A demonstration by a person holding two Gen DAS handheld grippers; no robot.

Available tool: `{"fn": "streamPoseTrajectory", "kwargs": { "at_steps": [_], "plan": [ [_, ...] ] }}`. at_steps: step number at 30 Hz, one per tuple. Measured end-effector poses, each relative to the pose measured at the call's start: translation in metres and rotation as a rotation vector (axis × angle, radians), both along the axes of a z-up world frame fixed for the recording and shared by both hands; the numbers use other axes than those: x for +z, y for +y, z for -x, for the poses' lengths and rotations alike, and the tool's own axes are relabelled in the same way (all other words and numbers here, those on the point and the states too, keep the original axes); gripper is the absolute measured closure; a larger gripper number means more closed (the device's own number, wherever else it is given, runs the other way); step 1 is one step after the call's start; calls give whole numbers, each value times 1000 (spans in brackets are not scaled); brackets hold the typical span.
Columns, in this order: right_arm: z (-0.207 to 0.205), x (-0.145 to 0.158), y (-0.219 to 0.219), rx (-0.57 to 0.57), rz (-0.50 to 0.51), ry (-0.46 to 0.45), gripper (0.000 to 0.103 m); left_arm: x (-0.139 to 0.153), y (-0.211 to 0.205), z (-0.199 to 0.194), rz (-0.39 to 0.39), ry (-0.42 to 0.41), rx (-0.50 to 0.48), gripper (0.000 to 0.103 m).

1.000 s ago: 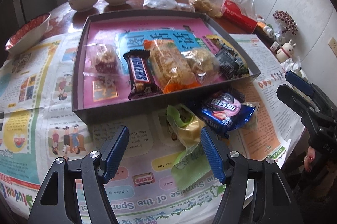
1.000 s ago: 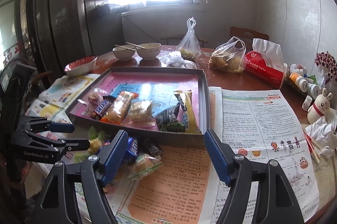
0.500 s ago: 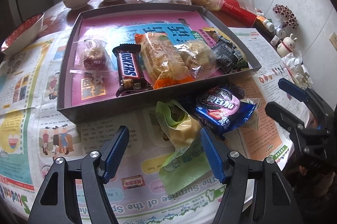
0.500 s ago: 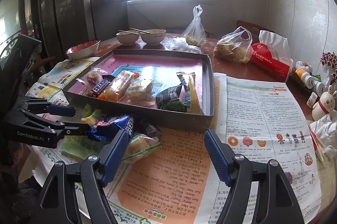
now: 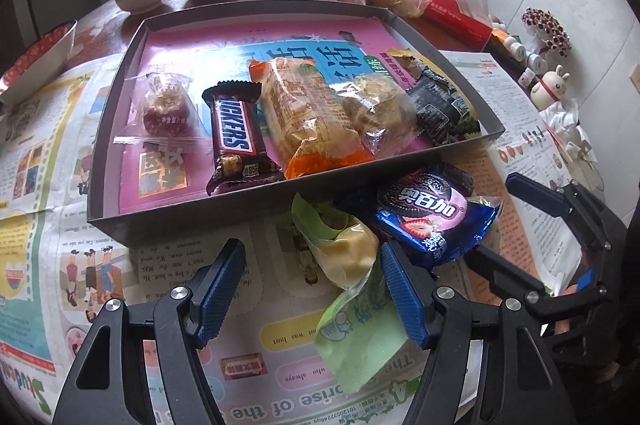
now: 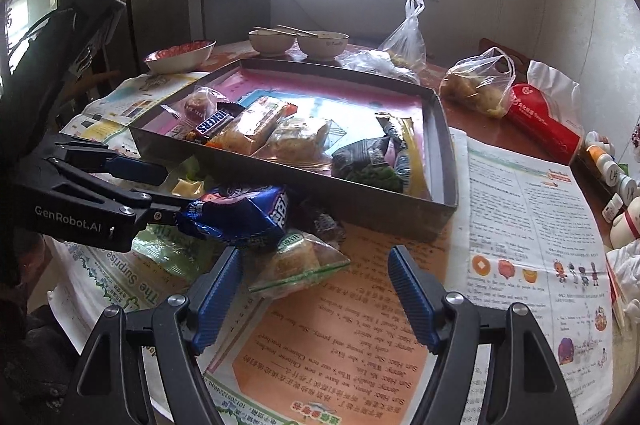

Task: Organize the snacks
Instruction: 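Grasp the green-wrapped snack bag with the left tool while the right tool grasps the clear cake bag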

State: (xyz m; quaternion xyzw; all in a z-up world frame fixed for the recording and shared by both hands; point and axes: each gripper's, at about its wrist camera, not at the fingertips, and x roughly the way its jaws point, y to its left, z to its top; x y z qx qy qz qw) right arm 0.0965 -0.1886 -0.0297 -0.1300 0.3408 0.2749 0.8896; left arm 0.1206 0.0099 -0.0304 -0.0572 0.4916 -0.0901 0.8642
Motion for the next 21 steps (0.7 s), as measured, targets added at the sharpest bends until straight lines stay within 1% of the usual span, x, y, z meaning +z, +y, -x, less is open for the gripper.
{"fn": "streamPoseTrajectory", "kwargs": {
  "at_steps": [3, 6, 7, 10, 15, 19, 21],
  "plan": [
    [1, -1, 3, 21, -7, -1, 30, 0, 2, -1, 6, 0, 5, 31],
    [3, -2, 7, 44, -8, 3, 39, 0, 5, -1, 11, 0, 12, 31],
    [4, -3, 8, 47, -6, 4, 44, 0, 6, -1, 13, 1, 15, 31],
    [6, -5, 11, 56, 7, 1, 51, 0, 9, 0, 15, 2, 22, 31],
    [8, -4, 11, 68, 2, -3, 53, 0, 17, 1, 22, 3, 38, 31],
    [14, -3, 15, 109, 3, -6, 54, 0, 22, 2, 26, 4, 47, 31],
    [15, -6, 21, 118, 22, -4, 54, -1, 22, 2, 28, 4, 48, 31]
  ]
}}
